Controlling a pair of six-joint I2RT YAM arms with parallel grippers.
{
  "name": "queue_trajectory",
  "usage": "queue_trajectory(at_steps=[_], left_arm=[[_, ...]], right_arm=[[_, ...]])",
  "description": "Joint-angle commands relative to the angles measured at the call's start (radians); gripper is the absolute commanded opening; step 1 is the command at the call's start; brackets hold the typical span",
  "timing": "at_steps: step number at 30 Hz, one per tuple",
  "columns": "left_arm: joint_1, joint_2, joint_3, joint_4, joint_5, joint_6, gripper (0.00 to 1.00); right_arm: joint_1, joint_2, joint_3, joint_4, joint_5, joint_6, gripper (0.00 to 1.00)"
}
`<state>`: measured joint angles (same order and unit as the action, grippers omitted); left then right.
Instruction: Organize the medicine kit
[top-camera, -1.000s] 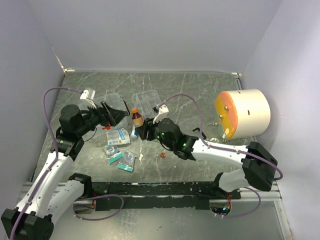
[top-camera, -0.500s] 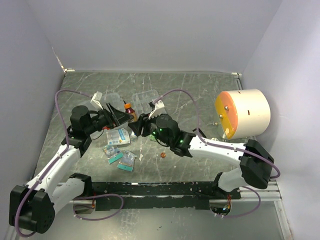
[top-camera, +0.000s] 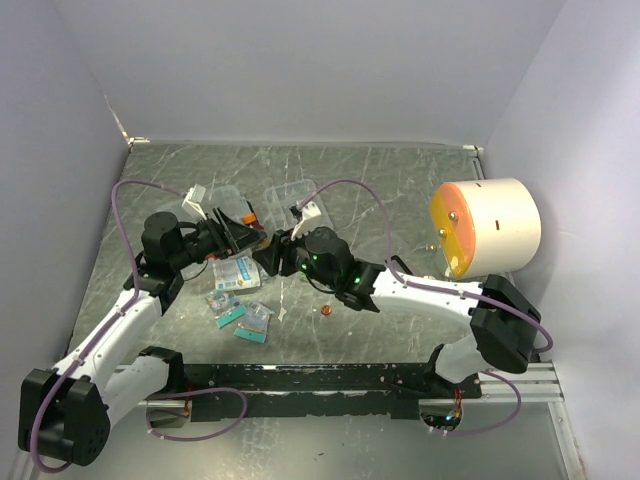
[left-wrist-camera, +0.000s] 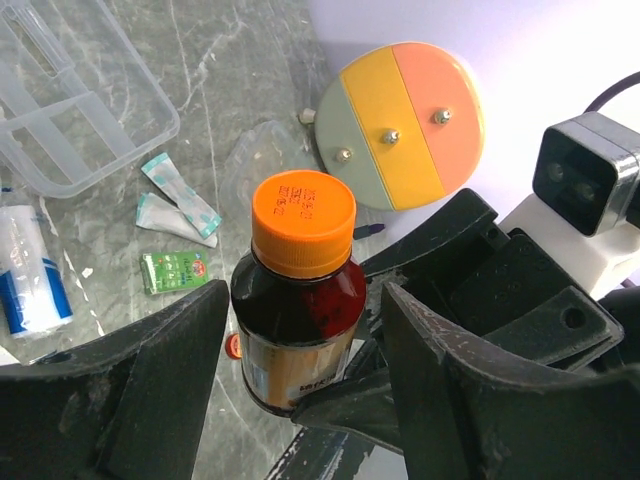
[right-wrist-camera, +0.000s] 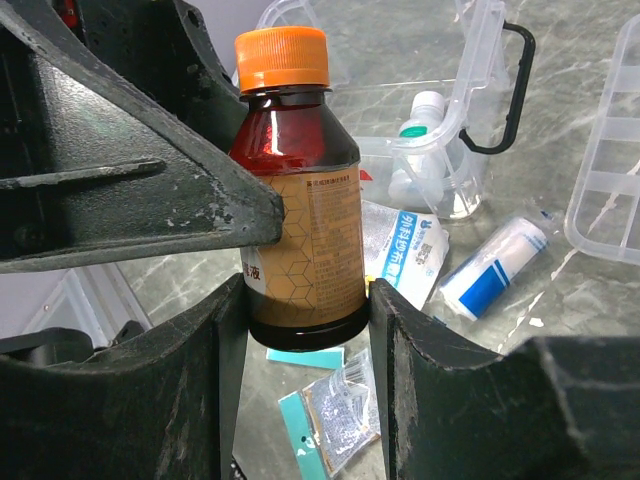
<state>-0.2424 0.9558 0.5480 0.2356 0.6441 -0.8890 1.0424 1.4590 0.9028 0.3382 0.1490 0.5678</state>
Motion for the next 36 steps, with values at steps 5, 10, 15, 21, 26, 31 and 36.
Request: queue_trajectory(at_steps=[5,10,15,21,26,31,36], left_arm=[[-0.008,-0.007,0.015,-0.029,-0.037,0.058,0.61],[-0.008,-0.037,0.052,-0.125,-0.125,0.113,0.55],[-0.008,-0.045,0.119,-0.263,-0.238,0.184,0.54],[-0.007,-0.029,0.220,-0.415,-0.363,0.237,0.52],[-0.006,-0.019,0.288,-0.524,-0.596,0.267,0.51],[-0.003,0.022,0.357,-0.604,-0.778,0.285,0.51],[0.023,0.108,0.439,-0.684,-0.873,0.320,0.51]], right_arm=[[-0.007,0.017,0.040,0.047,-0.025,0.009,0.40],[-0.008,0.013,0.035,0.015,-0.020,0.021,0.58],[-0.009,-0.035,-0.005,0.003,-0.020,0.017,0.63],[-0.010,-0.096,-0.050,-0.012,-0.005,0.025,0.63],[-0.009,-0.124,-0.083,-0.017,0.016,0.038,0.63],[-0.010,-0.140,-0.102,-0.018,0.027,0.040,0.63],[-0.010,-0.151,-0.115,-0.018,0.036,0.037,0.63]])
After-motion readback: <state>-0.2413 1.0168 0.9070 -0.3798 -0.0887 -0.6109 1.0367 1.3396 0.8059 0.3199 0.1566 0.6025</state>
